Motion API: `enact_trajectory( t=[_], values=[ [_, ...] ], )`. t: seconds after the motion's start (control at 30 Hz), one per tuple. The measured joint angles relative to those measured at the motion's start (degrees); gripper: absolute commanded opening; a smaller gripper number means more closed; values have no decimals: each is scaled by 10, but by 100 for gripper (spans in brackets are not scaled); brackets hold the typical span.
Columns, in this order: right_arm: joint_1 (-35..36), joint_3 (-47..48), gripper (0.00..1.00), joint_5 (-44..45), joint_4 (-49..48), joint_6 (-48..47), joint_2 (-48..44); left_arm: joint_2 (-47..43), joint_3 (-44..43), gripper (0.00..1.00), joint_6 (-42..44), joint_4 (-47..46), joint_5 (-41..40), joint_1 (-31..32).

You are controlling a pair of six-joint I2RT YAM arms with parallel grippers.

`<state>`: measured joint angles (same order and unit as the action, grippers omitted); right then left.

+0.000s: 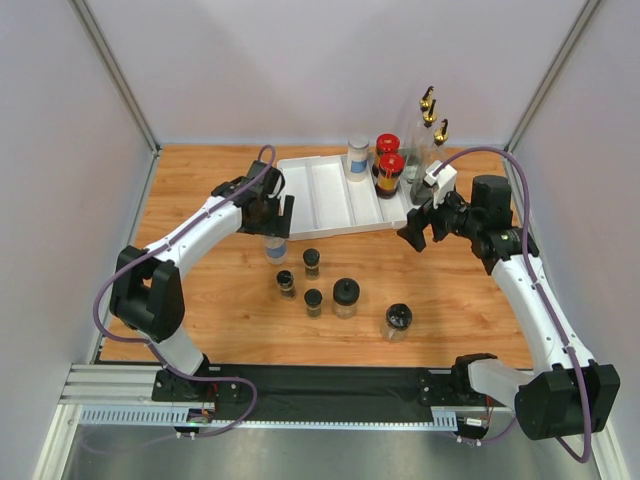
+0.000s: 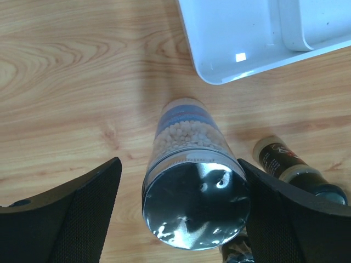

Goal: Organize the condiment bottles
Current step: Pick up the bottle from the center of the board.

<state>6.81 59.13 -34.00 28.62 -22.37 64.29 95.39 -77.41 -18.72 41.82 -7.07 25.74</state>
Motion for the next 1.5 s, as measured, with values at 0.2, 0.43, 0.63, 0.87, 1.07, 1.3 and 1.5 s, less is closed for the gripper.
enact_trajectory(
  t=[0.2, 0.43, 0.63, 0.87, 1.07, 1.3, 1.5],
  values=[
    [0, 0, 100, 0, 0, 0, 0, 1, -3, 51, -4, 11, -3, 2],
    [0, -1, 100, 0, 0, -2, 0, 1, -10, 13, 8, 31, 4, 5],
    [-2, -2, 100, -1, 0, -5, 0, -3, -12, 3, 46, 37, 11, 9],
    [-3, -2, 100, -1, 0, -10, 0, -47, -12, 1, 103, 33, 37, 9],
    [-3, -2, 100, -2, 0, -12, 0, -66, -28, 1, 136, 30, 49, 10],
    [-3, -3, 100, -5, 0, -13, 0, -59, -100, 1, 149, 38, 59, 12],
    [-8, -3, 100, -7, 0, -15, 0, -27, -168, 1, 153, 41, 70, 24]
  ],
)
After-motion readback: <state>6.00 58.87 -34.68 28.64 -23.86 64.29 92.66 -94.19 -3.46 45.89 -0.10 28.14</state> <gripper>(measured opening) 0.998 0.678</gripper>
